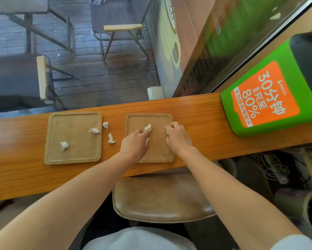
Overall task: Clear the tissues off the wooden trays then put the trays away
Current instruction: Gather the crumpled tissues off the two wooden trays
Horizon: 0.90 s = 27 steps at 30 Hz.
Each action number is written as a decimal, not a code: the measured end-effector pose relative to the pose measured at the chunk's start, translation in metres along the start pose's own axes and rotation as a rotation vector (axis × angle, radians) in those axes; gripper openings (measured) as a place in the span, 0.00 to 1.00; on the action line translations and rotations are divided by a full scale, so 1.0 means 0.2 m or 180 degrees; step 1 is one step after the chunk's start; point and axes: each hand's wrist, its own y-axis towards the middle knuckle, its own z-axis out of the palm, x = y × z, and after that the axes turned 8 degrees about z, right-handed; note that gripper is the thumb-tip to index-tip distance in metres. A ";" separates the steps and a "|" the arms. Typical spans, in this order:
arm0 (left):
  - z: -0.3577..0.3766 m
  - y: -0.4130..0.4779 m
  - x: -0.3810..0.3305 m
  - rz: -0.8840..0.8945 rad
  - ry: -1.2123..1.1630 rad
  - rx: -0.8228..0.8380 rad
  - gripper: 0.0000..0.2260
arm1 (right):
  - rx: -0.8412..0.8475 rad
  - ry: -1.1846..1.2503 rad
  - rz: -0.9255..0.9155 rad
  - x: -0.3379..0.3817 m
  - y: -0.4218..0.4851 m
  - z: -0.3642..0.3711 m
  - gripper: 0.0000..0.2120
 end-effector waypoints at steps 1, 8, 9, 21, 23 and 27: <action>0.01 0.01 -0.01 -0.0026 -0.0005 0.0003 0.11 | 0.0060 -0.0027 0.0038 0.00 0.01 0.01 0.15; 0.10 0.04 0.00 -0.0227 -0.0101 -0.0040 0.09 | 0.0101 -0.0055 -0.0009 -0.05 0.01 0.11 0.17; 0.10 0.04 0.00 -0.0231 -0.0114 -0.0027 0.08 | 0.0083 -0.0034 -0.0009 -0.05 0.01 0.12 0.16; 0.03 -0.07 0.09 -0.0754 -0.0357 0.0298 0.06 | 0.0518 0.0285 0.0108 -0.01 -0.05 0.14 0.10; 0.00 -0.11 0.12 -0.0841 -0.0420 0.0275 0.06 | 0.0599 0.0421 0.0165 0.02 -0.04 0.12 0.13; -0.06 -0.19 0.17 -0.0903 -0.0510 0.0157 0.06 | 0.0876 0.0583 0.0243 0.10 -0.04 0.10 0.12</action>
